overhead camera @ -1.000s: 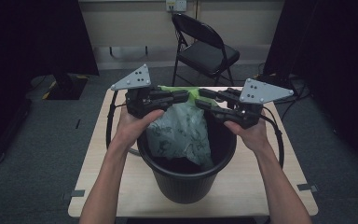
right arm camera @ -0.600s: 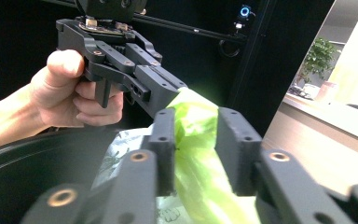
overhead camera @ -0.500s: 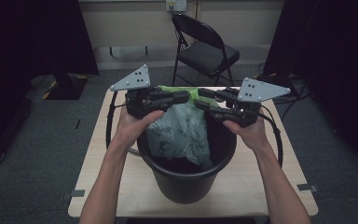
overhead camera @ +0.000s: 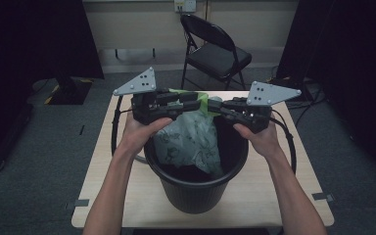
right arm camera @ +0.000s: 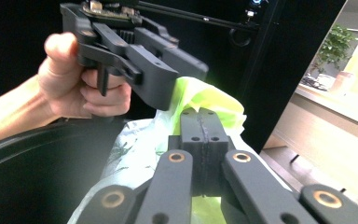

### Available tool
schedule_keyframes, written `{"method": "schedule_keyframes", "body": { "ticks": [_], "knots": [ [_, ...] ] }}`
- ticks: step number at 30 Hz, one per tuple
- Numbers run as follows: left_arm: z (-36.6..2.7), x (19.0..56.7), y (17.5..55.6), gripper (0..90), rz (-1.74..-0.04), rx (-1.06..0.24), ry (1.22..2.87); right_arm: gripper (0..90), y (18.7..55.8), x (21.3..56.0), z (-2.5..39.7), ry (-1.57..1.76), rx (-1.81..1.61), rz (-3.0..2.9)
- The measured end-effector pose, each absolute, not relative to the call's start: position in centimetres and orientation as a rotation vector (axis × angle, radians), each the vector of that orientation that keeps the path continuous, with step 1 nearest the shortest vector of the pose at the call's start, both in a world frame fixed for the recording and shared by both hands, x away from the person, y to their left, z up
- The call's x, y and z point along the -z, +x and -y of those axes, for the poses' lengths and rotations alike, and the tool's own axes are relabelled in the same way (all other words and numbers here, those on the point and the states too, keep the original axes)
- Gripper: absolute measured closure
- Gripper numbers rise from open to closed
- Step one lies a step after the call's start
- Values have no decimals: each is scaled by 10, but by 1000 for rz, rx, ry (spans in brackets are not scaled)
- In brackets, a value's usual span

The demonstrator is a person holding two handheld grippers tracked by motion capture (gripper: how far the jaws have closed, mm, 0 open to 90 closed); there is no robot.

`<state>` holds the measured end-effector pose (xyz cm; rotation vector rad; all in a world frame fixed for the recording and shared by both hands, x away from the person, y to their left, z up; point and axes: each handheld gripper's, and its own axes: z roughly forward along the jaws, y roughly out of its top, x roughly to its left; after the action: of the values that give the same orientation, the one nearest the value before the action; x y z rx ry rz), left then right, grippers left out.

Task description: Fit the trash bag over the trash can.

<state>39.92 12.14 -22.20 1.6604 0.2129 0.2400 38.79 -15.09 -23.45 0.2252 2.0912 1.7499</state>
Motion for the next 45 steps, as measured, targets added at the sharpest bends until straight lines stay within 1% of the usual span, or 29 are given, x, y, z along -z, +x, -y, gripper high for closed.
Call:
{"method": "schedule_keyframes", "body": {
  "ticks": [1, 2, 4, 6, 7, 8, 15, 23, 33, 38, 45],
  "knots": [
    [-120, 221, 399, 579, -218, -242, 1664, 900, 387, 234, 150, 215, -1737, -2099],
    [-118, 221, 399, 565, -218, -244, 1671, 900, 386, 234, 149, 213, -1727, -2099],
    [-116, 221, 399, 747, -201, -247, 1686, 900, 385, 234, 149, 217, -1719, -2100],
    [-117, 221, 398, 849, -198, -261, 1684, 900, 386, 234, 150, 236, -1721, -2095],
    [-118, 221, 397, 876, -205, -265, 1675, 900, 387, 234, 152, 250, -1718, -2090],
    [-121, 222, 397, 883, -207, -264, 1672, 900, 388, 235, 153, 263, -1712, -2085],
    [-137, 227, 392, 900, -219, -270, 1648, 900, 399, 240, 164, 362, -1695, -2050],
    [-162, 235, 365, 900, -209, -317, 1634, 900, 430, 253, 185, 537, -1718, -2004],
    [-189, 245, 329, 900, -192, -368, 1590, 900, 463, 272, 196, 724, -1719, -1954],
    [-195, 240, 316, 900, -162, -389, 1581, 900, 480, 280, 201, 829, -1697, -1926],
    [-198, 235, 309, 900, -140, -393, 1581, 900, 501, 292, 208, 968, -1613, -1898]
  ]
}}
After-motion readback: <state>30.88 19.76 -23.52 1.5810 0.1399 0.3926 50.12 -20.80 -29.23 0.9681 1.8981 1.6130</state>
